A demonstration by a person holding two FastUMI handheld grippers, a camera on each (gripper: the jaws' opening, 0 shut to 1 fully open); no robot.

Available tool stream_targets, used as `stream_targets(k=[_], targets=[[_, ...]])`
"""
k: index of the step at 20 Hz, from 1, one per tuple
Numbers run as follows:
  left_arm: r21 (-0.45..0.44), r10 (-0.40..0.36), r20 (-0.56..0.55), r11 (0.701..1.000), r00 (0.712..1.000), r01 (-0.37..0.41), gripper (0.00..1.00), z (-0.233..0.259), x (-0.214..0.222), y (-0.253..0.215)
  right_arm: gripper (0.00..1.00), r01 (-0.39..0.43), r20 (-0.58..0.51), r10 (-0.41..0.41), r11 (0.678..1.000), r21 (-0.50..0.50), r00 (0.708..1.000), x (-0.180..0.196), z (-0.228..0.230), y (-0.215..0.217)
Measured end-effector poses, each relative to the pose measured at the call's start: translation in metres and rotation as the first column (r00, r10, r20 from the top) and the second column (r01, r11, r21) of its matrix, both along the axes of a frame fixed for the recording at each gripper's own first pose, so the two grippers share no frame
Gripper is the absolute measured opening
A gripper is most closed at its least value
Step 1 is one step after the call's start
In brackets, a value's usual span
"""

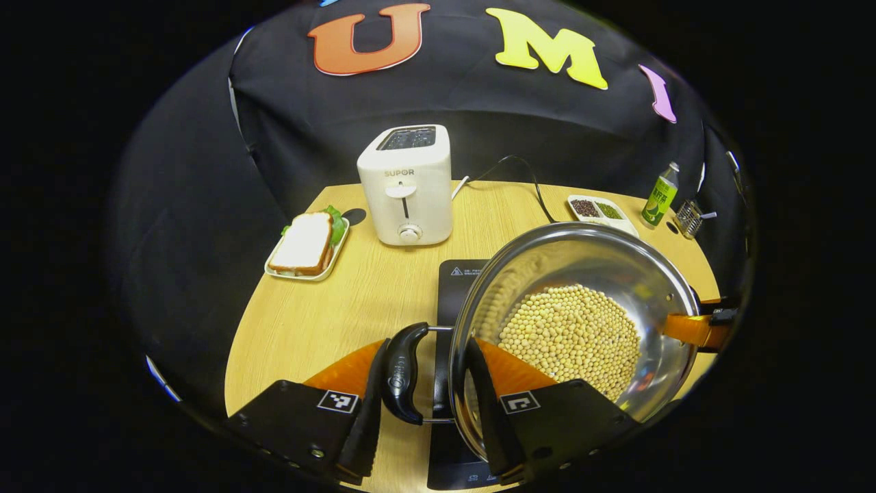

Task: First push the handle of the pot to place it horizontally, then grasp the pot with both hands and set it on the induction cooktop.

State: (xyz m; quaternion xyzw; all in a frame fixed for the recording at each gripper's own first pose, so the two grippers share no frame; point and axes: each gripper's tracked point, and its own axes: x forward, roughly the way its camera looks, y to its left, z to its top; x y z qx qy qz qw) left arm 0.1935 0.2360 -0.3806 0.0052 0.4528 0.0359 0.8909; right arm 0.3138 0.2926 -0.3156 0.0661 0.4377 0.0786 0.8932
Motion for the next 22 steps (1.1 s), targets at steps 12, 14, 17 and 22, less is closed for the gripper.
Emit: stream_targets(k=[12,14,17,22], targets=[[0.014,-0.049,0.075,0.999,0.996,0.048,0.60,0.0029,0.0012,-0.0030,0.59,0.015,0.078,-0.016,1.000,0.007,0.997,0.0000,0.0016,0.0010],[0.017,-0.055,0.081,0.998,0.995,0.053,0.60,0.0028,0.0016,-0.0031,0.59,0.017,0.091,-0.017,1.000,0.003,0.996,-0.0001,0.0021,0.0010],[0.013,-0.060,0.082,0.998,0.995,0.059,0.61,0.0036,0.0011,-0.0030,0.59,0.026,0.098,-0.027,1.000,0.008,0.995,0.0000,0.0020,0.0010],[0.014,-0.061,0.093,0.998,0.994,0.060,0.61,0.0038,0.0033,-0.0034,0.62,0.033,0.101,-0.034,0.999,0.010,0.994,0.0001,0.0021,0.0008]])
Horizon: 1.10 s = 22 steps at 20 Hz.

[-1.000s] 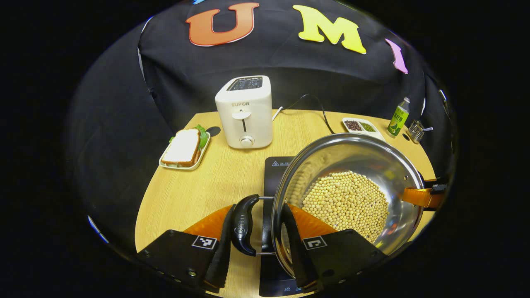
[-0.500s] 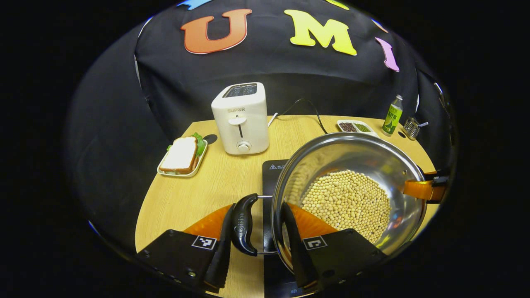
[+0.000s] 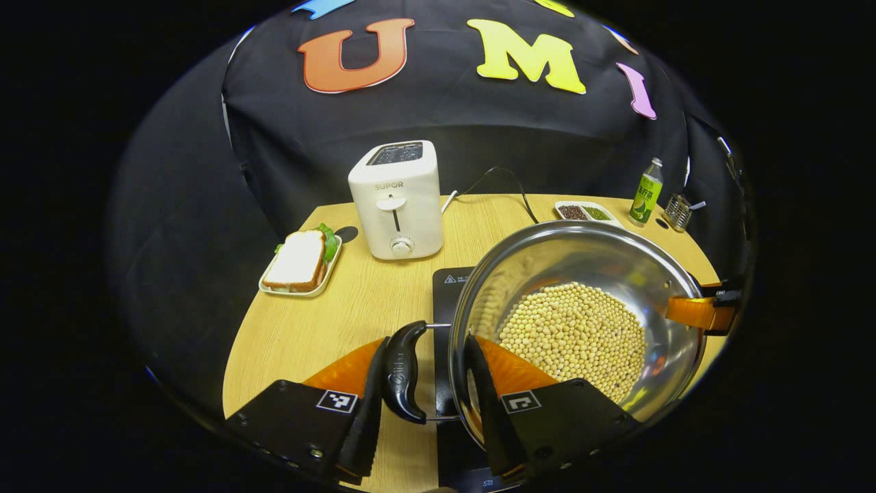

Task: First push the handle of the pot to place it horizontally, then grasp the pot with both hands and set it on the induction cooktop.

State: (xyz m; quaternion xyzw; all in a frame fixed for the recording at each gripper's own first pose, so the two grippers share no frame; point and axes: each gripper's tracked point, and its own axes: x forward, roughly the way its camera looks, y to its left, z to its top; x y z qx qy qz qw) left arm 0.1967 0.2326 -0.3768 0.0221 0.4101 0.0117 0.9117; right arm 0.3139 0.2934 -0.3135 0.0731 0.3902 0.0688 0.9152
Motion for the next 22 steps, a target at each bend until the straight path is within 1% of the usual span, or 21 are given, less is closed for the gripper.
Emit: stream_targets(k=[1,2,3,5,7,8,9,10,11,12,13,15,19,21,22], targets=[[-0.002,0.002,0.003,1.000,1.000,-0.002,0.72,0.000,-0.001,0.000,0.63,0.001,0.001,-0.001,1.000,0.001,1.000,0.000,0.000,0.000],[-0.008,-0.005,0.011,1.000,1.000,0.005,0.73,0.001,-0.001,-0.001,0.63,0.002,0.008,-0.002,1.000,0.008,1.000,0.000,0.001,0.000],[-0.017,-0.009,0.017,1.000,1.000,0.009,0.63,0.001,-0.001,-0.001,0.64,0.008,0.016,-0.008,1.000,0.017,1.000,0.002,0.004,-0.001],[-0.024,-0.003,0.020,1.000,1.000,0.004,0.63,0.004,-0.005,0.001,0.71,0.000,0.052,-0.001,1.000,0.018,0.999,0.001,0.006,-0.003],[0.006,0.007,0.057,1.000,0.998,-0.007,0.66,0.014,-0.004,0.006,0.77,0.006,0.095,-0.006,1.000,-0.001,0.995,-0.002,0.016,-0.010],[0.029,0.008,0.089,1.000,0.996,-0.011,0.62,0.024,-0.002,0.009,0.82,0.006,0.120,-0.005,1.000,-0.011,0.993,-0.002,0.024,-0.013],[0.053,0.009,0.116,0.999,0.993,-0.015,0.72,0.034,0.000,0.012,0.84,0.001,0.145,0.002,1.000,-0.025,0.989,-0.002,0.032,-0.016],[0.064,0.009,0.134,0.998,0.991,-0.018,0.84,0.041,0.000,0.013,0.83,-0.002,0.164,0.007,0.999,-0.034,0.987,-0.005,0.039,-0.018],[0.069,0.012,0.153,0.997,0.988,-0.023,0.90,0.052,0.000,0.012,0.83,-0.003,0.181,0.011,0.999,-0.043,0.983,-0.007,0.046,-0.021],[0.084,0.019,0.174,0.996,0.985,-0.034,0.96,0.061,-0.002,0.014,0.80,-0.011,0.198,0.020,0.999,-0.049,0.980,-0.011,0.053,-0.023],[0.090,0.025,0.198,0.995,0.980,-0.043,0.96,0.072,-0.003,0.015,0.79,-0.013,0.213,0.028,0.998,-0.069,0.977,-0.014,0.059,-0.027],[0.055,0.029,0.218,0.998,0.975,-0.042,0.96,0.087,-0.014,0.000,0.80,-0.028,0.239,0.047,0.996,-0.084,0.970,-0.024,0.074,-0.032],[0.063,0.050,0.300,0.995,0.953,-0.072,0.96,0.135,-0.042,-0.017,0.80,-0.040,0.303,0.059,0.997,-0.068,0.951,-0.050,0.111,-0.044],[0.049,0.052,0.352,0.996,0.935,-0.074,0.96,0.165,-0.055,-0.034,0.80,-0.046,0.306,0.053,0.999,-0.028,0.951,-0.071,0.125,-0.054],[0.040,0.051,0.367,0.997,0.929,-0.070,0.96,0.178,-0.064,-0.045,0.90,-0.048,0.322,0.046,0.999,-0.002,0.946,-0.084,0.137,-0.060]])
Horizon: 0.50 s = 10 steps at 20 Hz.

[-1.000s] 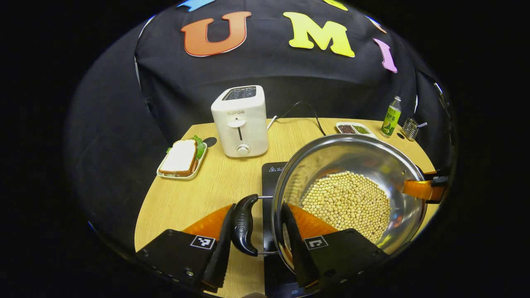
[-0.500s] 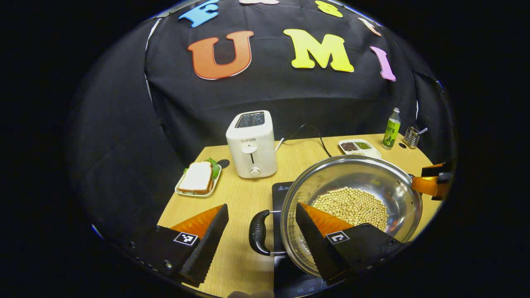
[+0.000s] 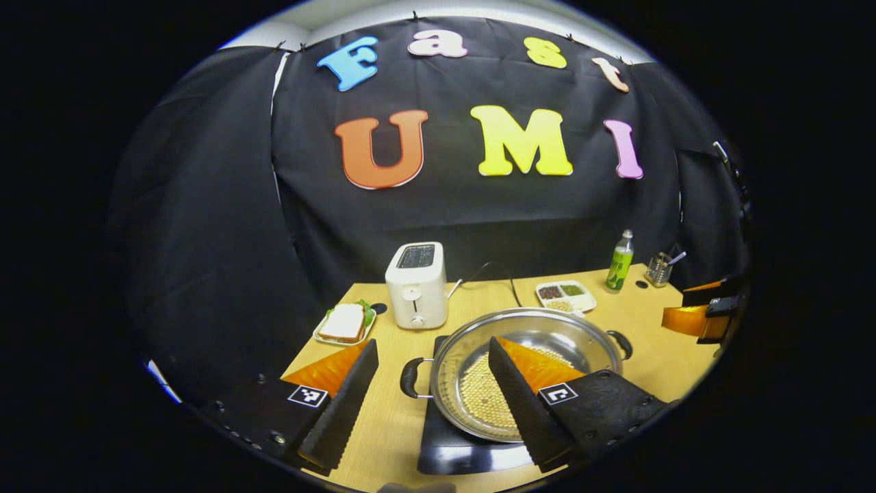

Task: First push the handle of the pot to place it horizontally, then grasp the pot with both hands and set it on the induction cooktop.

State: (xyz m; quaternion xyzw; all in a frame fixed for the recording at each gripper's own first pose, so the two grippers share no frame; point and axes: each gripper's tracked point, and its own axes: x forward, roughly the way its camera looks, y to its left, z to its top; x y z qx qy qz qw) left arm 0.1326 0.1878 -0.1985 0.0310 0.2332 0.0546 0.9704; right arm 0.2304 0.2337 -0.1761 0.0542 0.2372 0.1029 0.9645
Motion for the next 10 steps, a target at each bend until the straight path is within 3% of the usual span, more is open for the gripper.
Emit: stream_targets(k=[8,10], targets=[[-0.021,-0.041,0.138,0.999,0.990,0.045,0.96,0.086,-0.088,-0.113,0.95,0.044,0.228,-0.051,0.998,0.036,0.972,-0.102,0.090,-0.110],[-0.011,-0.064,0.175,0.998,0.982,0.067,0.96,0.108,-0.109,-0.144,0.96,0.064,0.266,-0.085,0.994,0.088,0.960,-0.132,0.106,-0.145]])
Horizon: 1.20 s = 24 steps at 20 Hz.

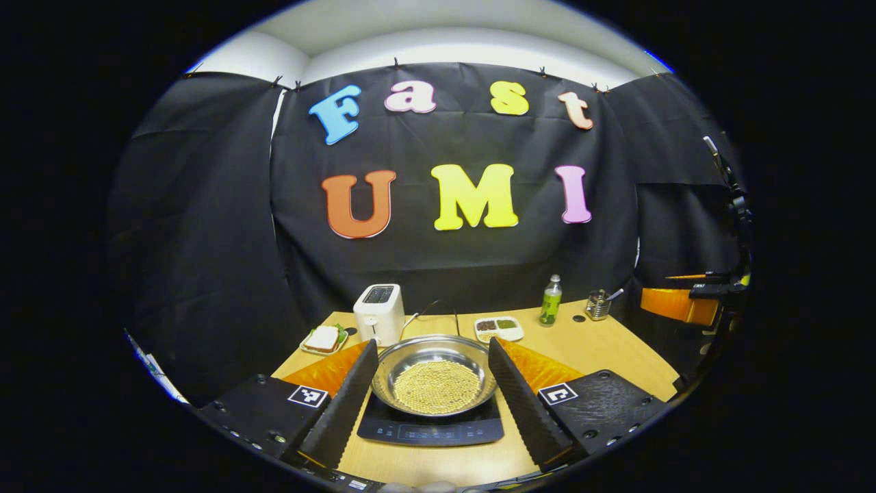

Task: First push the handle of the pot to place it horizontally, then grasp the pot with both hands and set it on the induction cooktop.

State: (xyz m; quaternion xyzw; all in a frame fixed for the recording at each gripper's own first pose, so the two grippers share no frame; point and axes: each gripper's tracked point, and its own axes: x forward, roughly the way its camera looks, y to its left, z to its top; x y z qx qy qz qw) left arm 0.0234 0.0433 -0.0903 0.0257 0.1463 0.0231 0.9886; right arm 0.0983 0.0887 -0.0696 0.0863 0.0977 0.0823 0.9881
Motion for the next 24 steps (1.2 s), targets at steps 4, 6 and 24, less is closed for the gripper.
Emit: stream_targets(k=[4,6,24], targets=[[-0.021,-0.011,0.087,1.000,0.996,0.013,0.96,0.043,-0.036,-0.059,0.99,0.041,0.078,-0.043,0.999,0.034,0.996,-0.059,0.028,-0.070],[-0.016,-0.014,0.118,1.000,0.993,0.016,0.96,0.063,-0.052,-0.081,0.96,0.066,0.123,-0.068,0.998,0.021,0.990,-0.087,0.036,-0.102],[0.011,0.035,0.240,0.999,0.970,-0.038,0.95,0.118,-0.120,-0.151,0.96,0.163,0.254,-0.158,0.987,0.002,0.954,-0.188,0.056,-0.210]])
